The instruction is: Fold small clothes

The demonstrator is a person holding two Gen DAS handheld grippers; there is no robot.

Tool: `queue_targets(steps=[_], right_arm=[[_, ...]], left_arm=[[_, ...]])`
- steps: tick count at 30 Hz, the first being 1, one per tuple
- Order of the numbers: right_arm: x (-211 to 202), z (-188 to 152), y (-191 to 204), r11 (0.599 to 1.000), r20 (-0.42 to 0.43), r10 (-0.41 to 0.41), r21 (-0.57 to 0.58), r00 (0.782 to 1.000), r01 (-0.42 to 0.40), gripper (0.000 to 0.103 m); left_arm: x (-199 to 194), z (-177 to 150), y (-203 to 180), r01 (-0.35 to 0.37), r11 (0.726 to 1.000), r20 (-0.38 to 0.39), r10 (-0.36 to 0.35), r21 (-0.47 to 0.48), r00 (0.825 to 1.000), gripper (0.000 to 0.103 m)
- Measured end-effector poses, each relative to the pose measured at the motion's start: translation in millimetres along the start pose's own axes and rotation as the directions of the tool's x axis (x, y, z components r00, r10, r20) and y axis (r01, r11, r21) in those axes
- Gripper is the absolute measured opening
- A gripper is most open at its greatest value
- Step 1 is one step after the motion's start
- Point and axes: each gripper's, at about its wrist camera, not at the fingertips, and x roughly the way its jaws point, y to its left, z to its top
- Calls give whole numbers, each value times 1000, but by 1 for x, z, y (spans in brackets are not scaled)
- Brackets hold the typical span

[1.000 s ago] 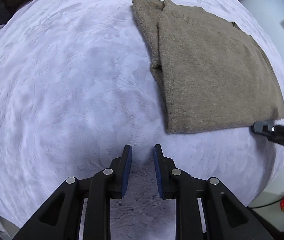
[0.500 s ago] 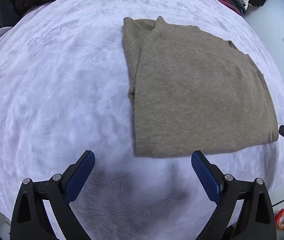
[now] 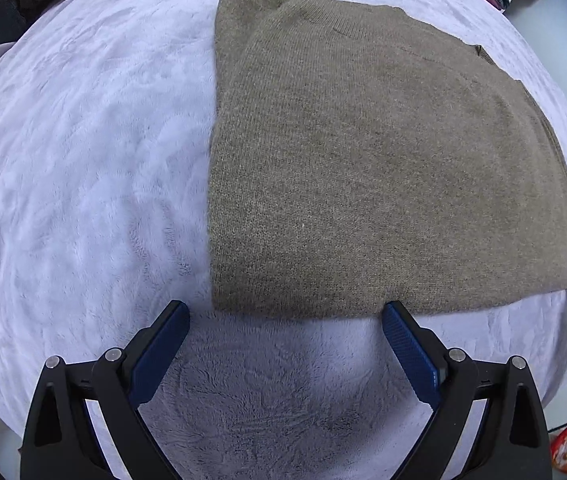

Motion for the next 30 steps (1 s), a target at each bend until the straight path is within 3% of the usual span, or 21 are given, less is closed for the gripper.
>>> queue_targets(steps=[4, 8, 13, 23, 28, 30], right_arm=[[-8, 4, 30, 995, 17, 79, -69, 997, -78, 34], [-1, 1, 56, 975, -33, 190, -112, 981, -193, 37], [11, -7, 85, 953, -82, 262, -135, 962, -271, 38], [20, -21, 103, 930, -142, 317, -145, 938, -337, 38], [23, -23, 109, 916, -167, 350, -146, 922, -375, 39], [26, -24, 110, 911, -180, 364, -137, 914, -390, 41]], left_arm=[[0, 1, 0, -5, 1000, -4, 5, -3, 1000, 97], [-3, -4, 3, -4, 1000, -10, 4, -6, 1000, 97], [2, 2, 1, 10, 1000, -14, -10, -13, 1000, 97], [18, 1, 11, 27, 999, -52, -28, -27, 998, 102], [12, 2, 24, 77, 996, -27, -79, -52, 997, 102], [5, 0, 32, 129, 987, -10, -131, -95, 991, 102]])
